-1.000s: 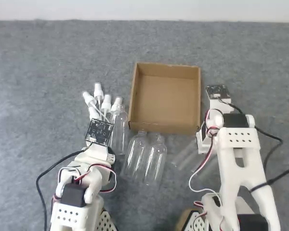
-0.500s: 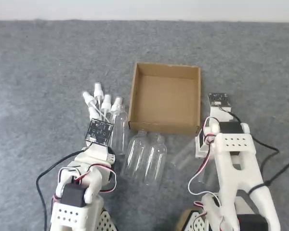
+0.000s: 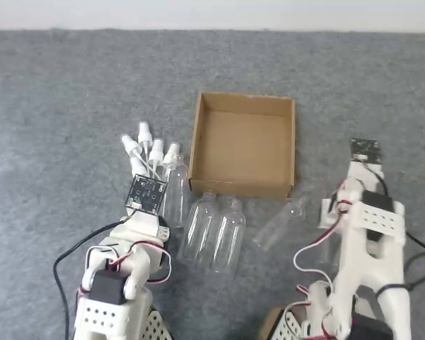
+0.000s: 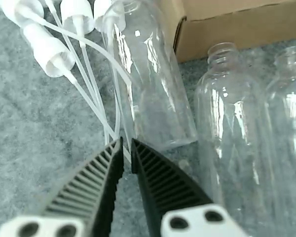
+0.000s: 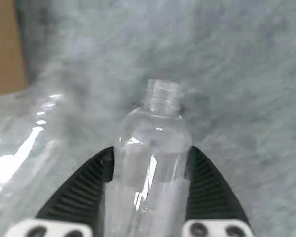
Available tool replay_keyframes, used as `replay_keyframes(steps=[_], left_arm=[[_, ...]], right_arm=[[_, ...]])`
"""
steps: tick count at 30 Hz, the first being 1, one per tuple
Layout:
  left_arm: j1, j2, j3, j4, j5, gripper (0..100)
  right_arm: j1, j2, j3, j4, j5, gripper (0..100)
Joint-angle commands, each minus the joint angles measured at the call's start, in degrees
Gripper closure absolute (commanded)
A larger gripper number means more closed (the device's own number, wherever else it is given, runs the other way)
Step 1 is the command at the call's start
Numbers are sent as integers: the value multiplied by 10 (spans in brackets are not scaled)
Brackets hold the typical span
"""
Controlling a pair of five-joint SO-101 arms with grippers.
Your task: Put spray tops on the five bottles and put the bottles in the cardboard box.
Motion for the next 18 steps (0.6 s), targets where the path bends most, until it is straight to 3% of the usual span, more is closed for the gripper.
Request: replay_keyframes(steps=[1, 9, 18], left_arm=[[5, -10, -6, 2, -4, 976], [6, -10, -6, 2, -4, 976], [4, -11, -7, -20, -4, 977]], right_arm=[[41, -22, -17, -29, 88, 961], [67, 6, -143, 36, 197, 961], [91, 220, -257, 40, 309, 961]])
